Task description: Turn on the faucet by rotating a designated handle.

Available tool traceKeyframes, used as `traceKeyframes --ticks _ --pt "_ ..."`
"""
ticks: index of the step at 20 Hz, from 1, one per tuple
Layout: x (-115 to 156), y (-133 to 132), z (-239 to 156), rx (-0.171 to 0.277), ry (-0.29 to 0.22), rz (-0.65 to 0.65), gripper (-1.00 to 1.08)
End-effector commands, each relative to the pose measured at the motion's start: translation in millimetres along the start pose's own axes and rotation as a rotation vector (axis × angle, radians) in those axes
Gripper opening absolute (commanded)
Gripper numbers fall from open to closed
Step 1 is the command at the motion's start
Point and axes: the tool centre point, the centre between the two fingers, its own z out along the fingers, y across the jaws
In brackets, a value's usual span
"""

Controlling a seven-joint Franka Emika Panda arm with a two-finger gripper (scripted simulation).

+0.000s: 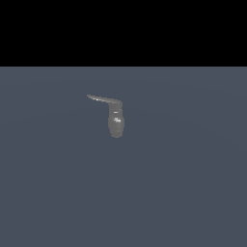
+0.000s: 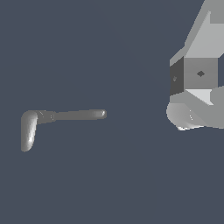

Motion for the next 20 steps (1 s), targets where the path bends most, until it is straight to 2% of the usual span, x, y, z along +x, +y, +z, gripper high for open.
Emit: traceKeyframes --ticks 1,11,20 --pt "0 0 0 0.000 0.000 0.000 -1.00" --pt "5 -3 -4 -0.032 0.007 -0.060 -1.00" --pt "13 -5 -3 -0.017 0.006 -0.033 -1.00"
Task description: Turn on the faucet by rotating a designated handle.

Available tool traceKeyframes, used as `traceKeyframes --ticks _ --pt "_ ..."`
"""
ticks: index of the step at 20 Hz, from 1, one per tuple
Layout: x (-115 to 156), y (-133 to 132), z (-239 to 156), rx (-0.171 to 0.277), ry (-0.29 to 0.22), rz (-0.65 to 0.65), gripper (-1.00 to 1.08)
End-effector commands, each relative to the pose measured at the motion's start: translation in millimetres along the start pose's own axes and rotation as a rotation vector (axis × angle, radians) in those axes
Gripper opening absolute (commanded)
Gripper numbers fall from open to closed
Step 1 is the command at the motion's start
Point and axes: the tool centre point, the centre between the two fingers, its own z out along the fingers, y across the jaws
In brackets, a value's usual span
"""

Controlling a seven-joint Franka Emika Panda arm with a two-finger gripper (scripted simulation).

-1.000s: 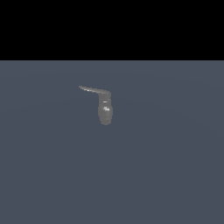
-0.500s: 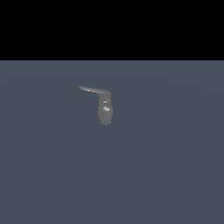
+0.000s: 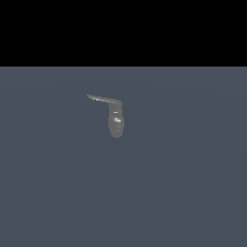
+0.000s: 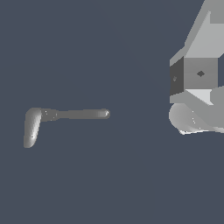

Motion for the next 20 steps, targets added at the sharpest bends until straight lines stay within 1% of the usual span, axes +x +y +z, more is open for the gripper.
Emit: traceKeyframes --ticks 1,5,9,20 --pt "6 -1 1 0.008 -0.001 0.016 -1.00" --pt "20 -3 3 0.029 -0.003 0.057 -1.00" --pt "39 -7 6 0.057 -0.008 0.117 -1.00" --pt "118 -22 33 0.138 -0.046 0.373 -1.00"
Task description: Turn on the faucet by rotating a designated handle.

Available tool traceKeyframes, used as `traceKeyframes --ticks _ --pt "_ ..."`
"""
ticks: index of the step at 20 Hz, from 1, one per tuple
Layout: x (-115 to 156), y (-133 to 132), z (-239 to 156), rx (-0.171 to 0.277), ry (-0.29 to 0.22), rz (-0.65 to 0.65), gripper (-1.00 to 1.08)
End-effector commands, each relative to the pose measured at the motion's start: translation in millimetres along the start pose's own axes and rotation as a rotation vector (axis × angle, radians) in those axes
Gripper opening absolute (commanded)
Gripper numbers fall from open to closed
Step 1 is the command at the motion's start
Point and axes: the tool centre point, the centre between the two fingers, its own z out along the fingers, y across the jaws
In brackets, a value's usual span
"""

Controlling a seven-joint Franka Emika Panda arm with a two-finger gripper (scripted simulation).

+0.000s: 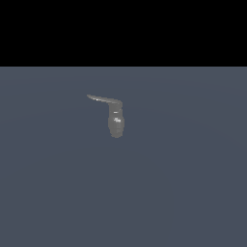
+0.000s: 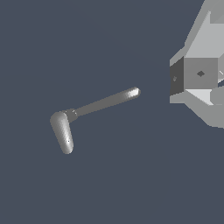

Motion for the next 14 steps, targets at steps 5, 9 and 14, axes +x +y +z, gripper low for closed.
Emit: traceKeyframes --ticks 5,9,14 --pt "44 -23 24 0.031 -0.023 0.172 -1.00" --pt "70 -37 43 0.040 -0.035 0.281 -1.00" --pt "101 -54 69 0.042 -0.046 0.419 -1.00"
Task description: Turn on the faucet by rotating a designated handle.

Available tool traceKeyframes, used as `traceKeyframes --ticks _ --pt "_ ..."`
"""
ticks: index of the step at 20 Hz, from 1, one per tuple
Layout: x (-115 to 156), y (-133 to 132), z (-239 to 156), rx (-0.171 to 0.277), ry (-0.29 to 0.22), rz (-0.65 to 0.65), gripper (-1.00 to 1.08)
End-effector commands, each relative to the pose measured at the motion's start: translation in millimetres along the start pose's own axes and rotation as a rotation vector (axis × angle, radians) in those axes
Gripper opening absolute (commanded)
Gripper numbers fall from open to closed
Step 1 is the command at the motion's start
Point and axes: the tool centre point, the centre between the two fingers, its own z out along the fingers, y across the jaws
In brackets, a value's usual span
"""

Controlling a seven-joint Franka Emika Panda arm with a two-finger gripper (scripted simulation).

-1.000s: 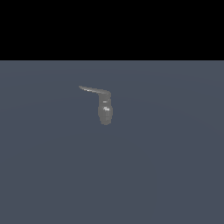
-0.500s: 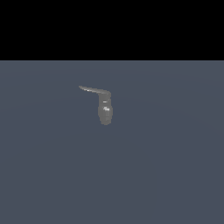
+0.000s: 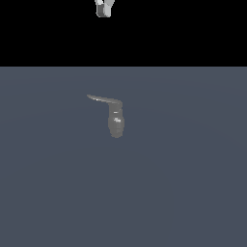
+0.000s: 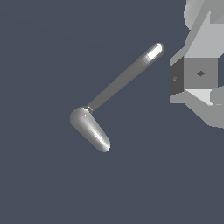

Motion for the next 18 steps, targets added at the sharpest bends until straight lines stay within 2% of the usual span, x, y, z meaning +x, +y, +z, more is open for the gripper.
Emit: traceKeyframes --ticks 1,10,18 --pt "12 -13 14 0.001 -0.003 0.071 -1.00" --pt "50 -57 71 -0.010 0.009 0.320 -1.00" --pt "80 -90 128 -0.025 0.049 0.533 -1.00"
